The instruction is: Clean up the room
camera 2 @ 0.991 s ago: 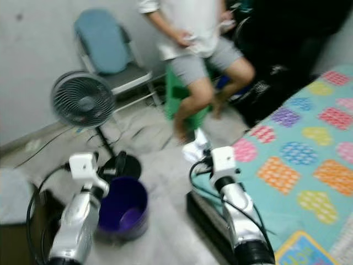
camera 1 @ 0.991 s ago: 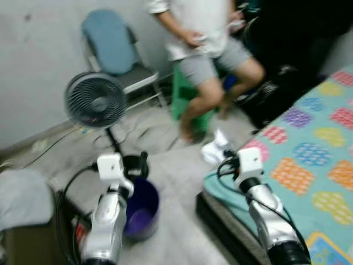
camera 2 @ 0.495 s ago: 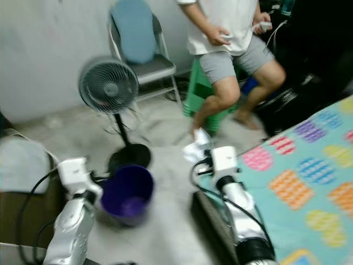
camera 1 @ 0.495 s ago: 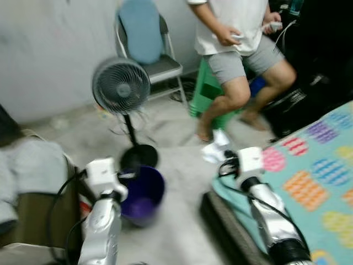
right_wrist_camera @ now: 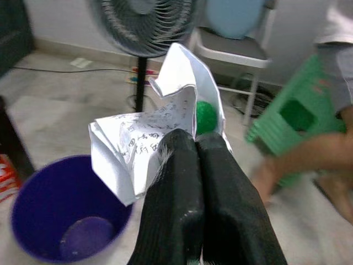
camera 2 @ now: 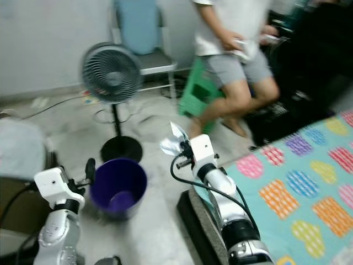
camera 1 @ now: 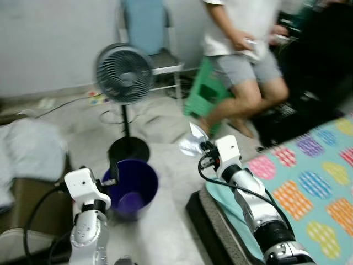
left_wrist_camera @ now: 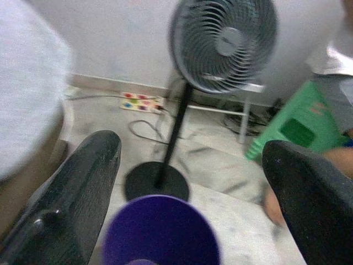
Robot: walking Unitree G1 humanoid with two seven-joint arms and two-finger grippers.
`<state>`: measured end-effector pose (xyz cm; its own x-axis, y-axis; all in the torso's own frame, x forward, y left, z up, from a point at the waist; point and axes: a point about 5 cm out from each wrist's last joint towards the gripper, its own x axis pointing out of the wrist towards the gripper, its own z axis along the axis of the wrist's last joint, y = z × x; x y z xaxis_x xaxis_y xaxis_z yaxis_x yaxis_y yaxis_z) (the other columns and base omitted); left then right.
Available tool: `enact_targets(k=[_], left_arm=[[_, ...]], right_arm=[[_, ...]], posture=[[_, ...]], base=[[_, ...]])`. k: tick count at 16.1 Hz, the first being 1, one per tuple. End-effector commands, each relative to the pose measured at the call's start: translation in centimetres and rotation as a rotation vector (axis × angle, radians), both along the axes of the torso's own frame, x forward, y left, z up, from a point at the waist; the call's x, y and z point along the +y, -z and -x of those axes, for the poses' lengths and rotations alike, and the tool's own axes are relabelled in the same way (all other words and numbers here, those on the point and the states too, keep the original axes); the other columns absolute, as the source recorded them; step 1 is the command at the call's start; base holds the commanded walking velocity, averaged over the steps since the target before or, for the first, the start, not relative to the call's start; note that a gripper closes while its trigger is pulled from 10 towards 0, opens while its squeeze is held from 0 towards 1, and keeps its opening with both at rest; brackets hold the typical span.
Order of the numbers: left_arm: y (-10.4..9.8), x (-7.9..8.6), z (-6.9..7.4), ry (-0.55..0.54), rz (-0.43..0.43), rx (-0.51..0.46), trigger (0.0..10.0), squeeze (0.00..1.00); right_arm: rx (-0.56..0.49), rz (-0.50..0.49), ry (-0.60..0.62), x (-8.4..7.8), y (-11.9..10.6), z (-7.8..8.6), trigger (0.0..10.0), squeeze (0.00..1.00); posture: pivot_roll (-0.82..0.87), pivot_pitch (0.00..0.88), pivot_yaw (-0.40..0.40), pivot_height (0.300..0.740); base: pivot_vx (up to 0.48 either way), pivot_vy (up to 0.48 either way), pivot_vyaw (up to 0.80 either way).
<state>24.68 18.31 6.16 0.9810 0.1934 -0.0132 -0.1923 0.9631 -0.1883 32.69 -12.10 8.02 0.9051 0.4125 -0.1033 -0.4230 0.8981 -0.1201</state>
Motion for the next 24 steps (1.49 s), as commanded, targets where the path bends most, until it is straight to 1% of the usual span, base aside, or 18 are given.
enact_targets(k=[1,2,4,6,7,8,9,10,11,13,15,16,17,21,24], left_arm=[[0.2,0.0,0.4,0.008,-0.01,0.019,10.0,0.0],[0.0,-0.1,0.3,0.018,-0.013,0.019,10.0,0.0],[-0.8,-0.7,-0.4,0.066,-0.016,-0.003,10.0,0.0],[-1.4,-0.8,-0.8,0.069,-0.005,-0.017,10.0,0.0],[-2.2,-0.9,-1.4,0.082,-0.035,-0.043,10.0,0.0],[-2.8,-0.6,-1.8,0.079,-0.06,-0.061,10.0,0.0],[-3.4,0.1,-1.9,0.07,-0.054,-0.064,10.0,0.0],[-3.5,0.3,-1.8,0.078,-0.067,-0.062,10.0,0.0],[-3.4,0.7,-1.6,0.086,-0.082,-0.054,10.0,0.0],[-3.1,1.1,-1.2,0.086,-0.085,-0.038,10.0,0.0],[-3.0,0.0,-1.0,0.142,-0.036,-0.04,10.0,0.0],[-3.1,-0.6,-1.0,0.174,-0.022,-0.049,10.0,0.0],[-3.1,-1.0,-1.0,0.192,-0.017,-0.049,10.0,0.0],[-3.4,-1.1,-1.2,0.219,-0.01,-0.056,10.0,0.0],[-3.5,-1.1,-1.2,0.231,-0.007,-0.052,10.0,0.0]], right_arm=[[-0.028,0.008,-0.008,-0.1,-0.2,0.4,10.0,0.0],[-0.034,0.014,-0.004,-0.3,-0.1,0.6,10.0,0.0],[-0.021,0.02,0.044,-1.4,0.4,0.9,10.0,0.0],[-0.024,0.014,0.049,-1.5,0.2,1.0,10.0,0.0],[-0.031,0.016,0.032,-1.4,0.0,1.1,10.0,0.0],[-0.031,0.019,0.031,-1.4,0.1,1.1,10.0,0.0],[-0.026,0.006,0.057,-1.4,0.2,1.2,10.0,0.0],[-0.024,-0.002,0.065,-1.3,0.3,1.3,10.0,0.0],[-0.021,-0.01,0.074,-1.3,0.4,1.4,10.0,0.0],[-0.018,-0.014,0.087,-1.5,0.4,1.5,10.0,0.0],[-0.014,-0.016,0.094,-2.0,0.2,1.6,10.0,0.0],[-0.015,-0.016,0.097,-2.2,0.1,1.6,10.0,0.0],[-0.015,-0.016,0.1,-2.2,0.1,1.7,10.0,0.0],[-0.011,-0.019,0.105,-2.2,0.0,2.1,10.0,0.0],[-0.013,-0.011,0.102,-2.1,-0.1,2.1,10.0,0.0]], posture=[[0.11,0.087,-0.071,0.74],[0.11,0.095,-0.063,0.74],[0.09,0.099,-0.052,0.74],[0.07,0.106,-0.049,0.74],[0.08,0.118,-0.033,0.74],[0.09,0.124,-0.025,0.74],[0.09,0.136,-0.015,0.74],[0.1,0.145,-0.011,0.74],[0.1,0.154,-0.009,0.74],[0.1,0.164,-0.005,0.74],[0.08,0.175,-0.005,0.74],[0.07,0.181,-0.004,0.74],[0.07,0.181,-0.004,0.74],[0.07,0.195,0.004,0.74],[0.07,0.2,0.009,0.74]], base=[[0.0,0.0,0.8],[0.0,0.0,0.8],[0.0,0.0,0.8],[0.0,0.0,0.8],[0.0,0.0,0.8],[0.0,0.0,0.8],[0.0,0.0,0.8],[0.0,0.0,0.8],[0.0,0.0,-0.8],[0.0,0.0,0.0],[0.0,0.0,0.0],[0.0,0.0,0.0],[0.0,0.0,0.0],[0.0,0.0,0.0],[0.261,0.0,0.0]])
